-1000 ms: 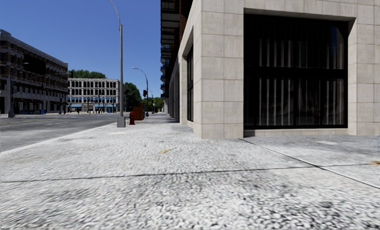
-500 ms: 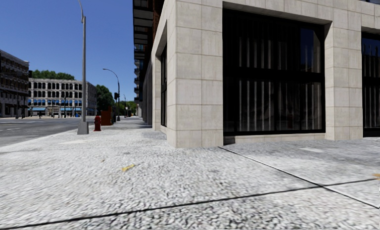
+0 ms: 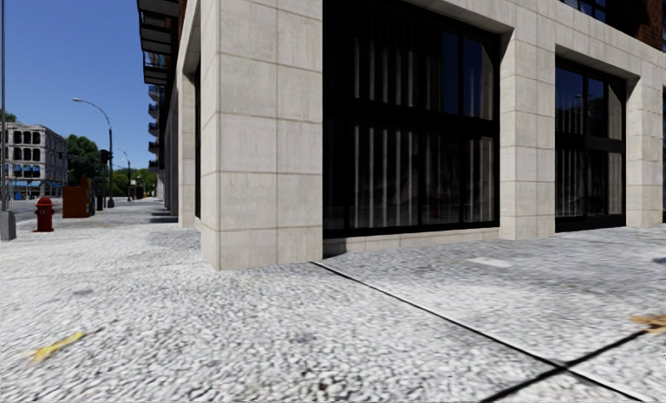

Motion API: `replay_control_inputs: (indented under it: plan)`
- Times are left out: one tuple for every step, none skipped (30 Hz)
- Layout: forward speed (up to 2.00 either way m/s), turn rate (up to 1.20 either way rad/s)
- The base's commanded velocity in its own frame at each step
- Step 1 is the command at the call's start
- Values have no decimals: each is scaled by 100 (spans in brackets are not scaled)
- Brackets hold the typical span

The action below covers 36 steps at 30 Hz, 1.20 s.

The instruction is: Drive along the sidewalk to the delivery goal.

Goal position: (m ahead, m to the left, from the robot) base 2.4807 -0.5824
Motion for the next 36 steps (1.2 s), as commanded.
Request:
replay_control_inputs:
  plan:
    - [179, -67]
    - [179, -68]
    - [179, -69]
    - [179, -69]
    - [179, -73]
    - [179, -79]
    - [179, -79]
    - [179, -81]
    - [179, -81]
    - [179, -81]
    - [179, -81]
    - [179, -81]
    - [179, -81]
    - [179, -81]
    - [179, -81]
    - [179, -81]
    - [179, -81]
    - [179, -81]
    - [179, -81]
    - [179, -81]
    - [178, -81]
    - [178, -81]
    - [171, -81]
    - [163, -81]
    - [155, -81]
    - [143, -82]
    - [137, -82]
    - [130, -82]
    - [130, -82]
    - [128, -82]
    - [126, -82]
    - [125, -82]
    - [124, -82]
    - [124, -82]
    - [124, -82]
    - [116, -79]
